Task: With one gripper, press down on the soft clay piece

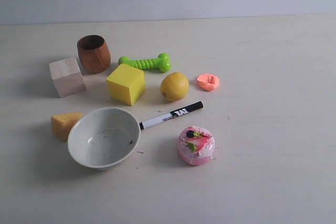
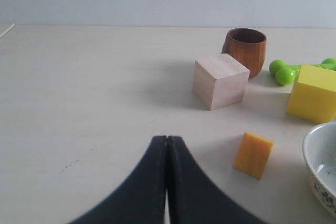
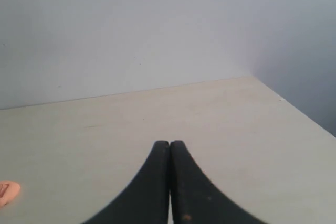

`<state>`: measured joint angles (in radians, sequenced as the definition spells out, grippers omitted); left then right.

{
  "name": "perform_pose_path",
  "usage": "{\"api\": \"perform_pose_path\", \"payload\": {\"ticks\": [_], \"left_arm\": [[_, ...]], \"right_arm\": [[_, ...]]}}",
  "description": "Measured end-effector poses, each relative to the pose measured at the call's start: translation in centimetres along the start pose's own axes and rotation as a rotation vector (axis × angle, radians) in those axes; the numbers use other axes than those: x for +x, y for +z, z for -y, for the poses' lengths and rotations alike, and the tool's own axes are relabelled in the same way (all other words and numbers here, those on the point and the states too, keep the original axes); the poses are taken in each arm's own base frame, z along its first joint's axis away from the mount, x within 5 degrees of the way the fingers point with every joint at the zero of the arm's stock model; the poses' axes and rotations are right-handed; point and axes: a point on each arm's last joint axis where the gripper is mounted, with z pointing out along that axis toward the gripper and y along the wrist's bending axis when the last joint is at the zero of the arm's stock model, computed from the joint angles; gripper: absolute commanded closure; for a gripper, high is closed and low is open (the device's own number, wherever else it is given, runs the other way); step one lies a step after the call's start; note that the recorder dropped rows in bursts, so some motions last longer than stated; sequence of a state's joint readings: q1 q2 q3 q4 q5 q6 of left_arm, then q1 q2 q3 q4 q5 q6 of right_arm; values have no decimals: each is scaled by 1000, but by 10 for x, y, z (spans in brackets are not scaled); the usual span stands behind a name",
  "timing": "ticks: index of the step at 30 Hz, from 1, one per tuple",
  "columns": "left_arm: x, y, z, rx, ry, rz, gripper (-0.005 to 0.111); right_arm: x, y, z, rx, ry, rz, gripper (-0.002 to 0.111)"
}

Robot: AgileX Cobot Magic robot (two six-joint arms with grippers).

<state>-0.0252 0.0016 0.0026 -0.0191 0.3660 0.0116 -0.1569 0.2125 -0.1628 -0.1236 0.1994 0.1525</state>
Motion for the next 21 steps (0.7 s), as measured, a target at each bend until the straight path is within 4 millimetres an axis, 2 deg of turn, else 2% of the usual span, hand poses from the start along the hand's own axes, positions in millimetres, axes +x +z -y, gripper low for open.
{"api": "perform_pose_path", "payload": {"ticks": [3,5,7,21], "left_arm": [[0,0,0,0,0,0,107],[0,0,0,0,0,0,107],[0,0,0,0,0,0,107],[0,0,0,0,0,0,107]], "right_arm": [[34,-3,0,-16,46,-26,108],[46,-6,-1,-26,66,-20,108],[46,-8,-1,-31,66,9,108],[55,-9,-1,-30,33,-89,108]]}}
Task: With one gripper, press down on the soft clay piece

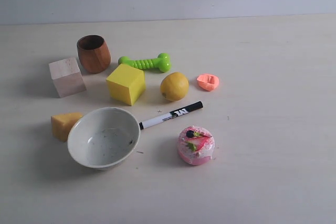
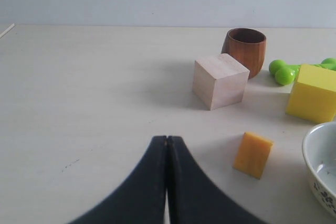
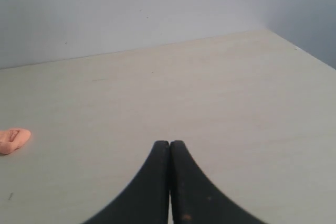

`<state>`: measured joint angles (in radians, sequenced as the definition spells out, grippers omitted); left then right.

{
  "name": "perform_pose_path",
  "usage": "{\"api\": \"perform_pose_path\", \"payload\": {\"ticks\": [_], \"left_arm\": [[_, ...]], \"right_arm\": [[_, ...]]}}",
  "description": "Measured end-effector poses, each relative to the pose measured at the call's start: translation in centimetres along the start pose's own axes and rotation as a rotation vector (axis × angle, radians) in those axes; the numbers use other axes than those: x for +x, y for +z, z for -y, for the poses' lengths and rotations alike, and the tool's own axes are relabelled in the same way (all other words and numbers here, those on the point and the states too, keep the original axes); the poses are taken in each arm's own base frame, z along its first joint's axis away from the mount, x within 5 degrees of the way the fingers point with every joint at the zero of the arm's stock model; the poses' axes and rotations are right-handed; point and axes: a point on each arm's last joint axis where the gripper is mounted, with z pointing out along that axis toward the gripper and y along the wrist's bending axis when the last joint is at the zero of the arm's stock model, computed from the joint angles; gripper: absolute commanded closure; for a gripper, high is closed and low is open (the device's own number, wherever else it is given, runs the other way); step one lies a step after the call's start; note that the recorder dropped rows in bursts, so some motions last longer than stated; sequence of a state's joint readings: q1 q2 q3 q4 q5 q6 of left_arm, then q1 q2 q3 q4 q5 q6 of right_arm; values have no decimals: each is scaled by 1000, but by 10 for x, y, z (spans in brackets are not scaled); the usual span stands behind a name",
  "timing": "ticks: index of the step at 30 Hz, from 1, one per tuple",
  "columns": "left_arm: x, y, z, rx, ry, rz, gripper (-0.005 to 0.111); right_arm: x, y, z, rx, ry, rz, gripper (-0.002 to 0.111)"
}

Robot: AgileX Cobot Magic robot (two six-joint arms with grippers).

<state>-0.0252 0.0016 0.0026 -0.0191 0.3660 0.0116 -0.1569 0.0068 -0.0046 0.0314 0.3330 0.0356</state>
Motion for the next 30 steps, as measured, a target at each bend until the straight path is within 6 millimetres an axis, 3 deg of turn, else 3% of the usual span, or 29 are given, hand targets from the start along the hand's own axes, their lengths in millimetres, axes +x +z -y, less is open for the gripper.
{"api": "perform_pose_path", "payload": {"ticks": [30], "left_arm": [[0,0,0,0,0,0,107]], "right_arm": [[-1,0,0,-1,-2,15,108]]}}
